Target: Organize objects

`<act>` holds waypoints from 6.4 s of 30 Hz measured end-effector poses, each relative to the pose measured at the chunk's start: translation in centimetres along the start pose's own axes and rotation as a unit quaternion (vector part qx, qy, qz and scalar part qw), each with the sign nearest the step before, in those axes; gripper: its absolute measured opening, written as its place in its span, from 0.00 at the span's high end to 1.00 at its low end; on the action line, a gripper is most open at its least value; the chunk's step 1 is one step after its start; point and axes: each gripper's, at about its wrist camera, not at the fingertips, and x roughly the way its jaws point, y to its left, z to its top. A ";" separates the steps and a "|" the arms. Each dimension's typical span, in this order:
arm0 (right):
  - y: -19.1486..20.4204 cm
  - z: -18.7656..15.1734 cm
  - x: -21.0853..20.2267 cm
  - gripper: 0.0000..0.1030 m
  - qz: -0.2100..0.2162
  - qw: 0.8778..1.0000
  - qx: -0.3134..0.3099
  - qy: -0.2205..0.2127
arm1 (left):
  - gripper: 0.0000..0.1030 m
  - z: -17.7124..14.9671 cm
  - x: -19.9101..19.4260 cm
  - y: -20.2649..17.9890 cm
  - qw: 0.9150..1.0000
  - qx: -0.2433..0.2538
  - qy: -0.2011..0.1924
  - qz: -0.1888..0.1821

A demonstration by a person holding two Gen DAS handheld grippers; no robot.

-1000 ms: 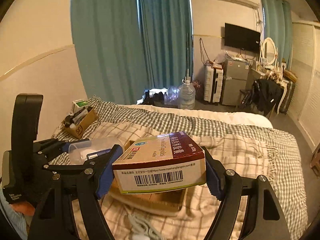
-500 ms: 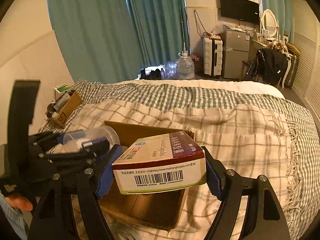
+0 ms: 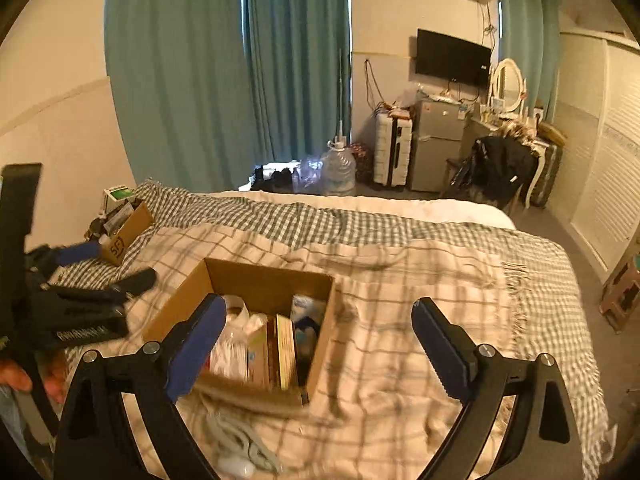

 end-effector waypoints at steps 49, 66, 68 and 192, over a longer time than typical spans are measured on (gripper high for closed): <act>-3.3 -18.7 8.7 0.09 0.007 0.981 0.043 0.187 | 0.37 -21.1 9.9 -11.1 0.983 0.029 0.178 -0.039; 2.8 -15.2 5.2 0.09 0.029 0.988 -0.038 0.148 | 0.50 -19.2 3.6 0.6 0.985 -0.090 0.141 -0.034; 4.8 -14.8 6.6 0.09 0.046 0.985 -0.057 0.155 | 0.50 -19.0 3.5 1.7 0.987 -0.083 0.138 -0.019; 5.0 -2.1 20.8 0.87 0.068 0.994 0.002 0.088 | 0.50 -3.6 16.7 -0.7 0.994 0.012 0.103 -0.040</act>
